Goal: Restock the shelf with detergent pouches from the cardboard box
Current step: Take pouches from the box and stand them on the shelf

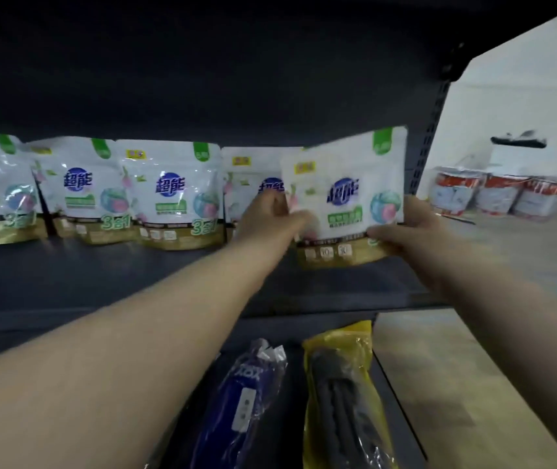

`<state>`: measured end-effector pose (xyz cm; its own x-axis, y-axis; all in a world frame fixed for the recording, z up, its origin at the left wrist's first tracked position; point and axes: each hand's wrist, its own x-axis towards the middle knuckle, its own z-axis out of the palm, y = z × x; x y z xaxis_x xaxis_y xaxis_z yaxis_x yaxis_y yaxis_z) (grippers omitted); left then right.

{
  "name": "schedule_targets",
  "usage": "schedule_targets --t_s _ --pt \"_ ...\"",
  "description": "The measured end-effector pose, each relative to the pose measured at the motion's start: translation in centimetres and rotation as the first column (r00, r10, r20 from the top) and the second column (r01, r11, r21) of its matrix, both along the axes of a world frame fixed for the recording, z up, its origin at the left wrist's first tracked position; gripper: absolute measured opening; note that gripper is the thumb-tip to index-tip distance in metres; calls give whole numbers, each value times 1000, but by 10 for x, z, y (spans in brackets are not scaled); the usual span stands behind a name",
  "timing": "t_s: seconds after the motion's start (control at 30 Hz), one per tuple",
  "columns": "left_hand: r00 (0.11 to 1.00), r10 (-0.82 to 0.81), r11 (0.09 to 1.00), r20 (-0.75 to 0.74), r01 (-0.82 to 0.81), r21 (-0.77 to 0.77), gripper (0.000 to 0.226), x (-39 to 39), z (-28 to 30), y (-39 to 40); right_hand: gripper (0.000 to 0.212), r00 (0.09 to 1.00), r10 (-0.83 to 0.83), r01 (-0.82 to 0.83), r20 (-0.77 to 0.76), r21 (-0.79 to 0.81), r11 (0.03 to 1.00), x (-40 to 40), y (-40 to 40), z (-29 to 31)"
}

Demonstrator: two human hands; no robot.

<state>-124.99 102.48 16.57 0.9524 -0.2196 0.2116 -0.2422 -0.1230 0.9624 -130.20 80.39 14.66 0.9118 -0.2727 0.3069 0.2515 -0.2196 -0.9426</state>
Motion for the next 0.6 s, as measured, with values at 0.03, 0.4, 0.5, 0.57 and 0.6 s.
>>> schedule_targets --t_s 0.03,0.4,0.5,0.57,0.6 --pt "1000 -1 997 -10 2 82 23 -1 -16 -8 49 999 -14 13 -33 -34 999 0 -13 -12" --pt "999 -27 961 39 15 276 48 3 -39 -43 42 990 -141 133 -30 -186 974 31 -55 -34" --pt "999 -25 958 45 11 288 54 4 -41 -49 38 986 -163 154 -30 -202 967 37 -56 -35" --pt "998 -15 947 55 -4 321 58 5 -44 -51 37 987 -159 151 -23 -205 967 39 -55 -36" --pt "998 -4 943 63 -17 332 58 6 -46 -52 37 986 -165 157 -20 -211 965 38 -54 -36"
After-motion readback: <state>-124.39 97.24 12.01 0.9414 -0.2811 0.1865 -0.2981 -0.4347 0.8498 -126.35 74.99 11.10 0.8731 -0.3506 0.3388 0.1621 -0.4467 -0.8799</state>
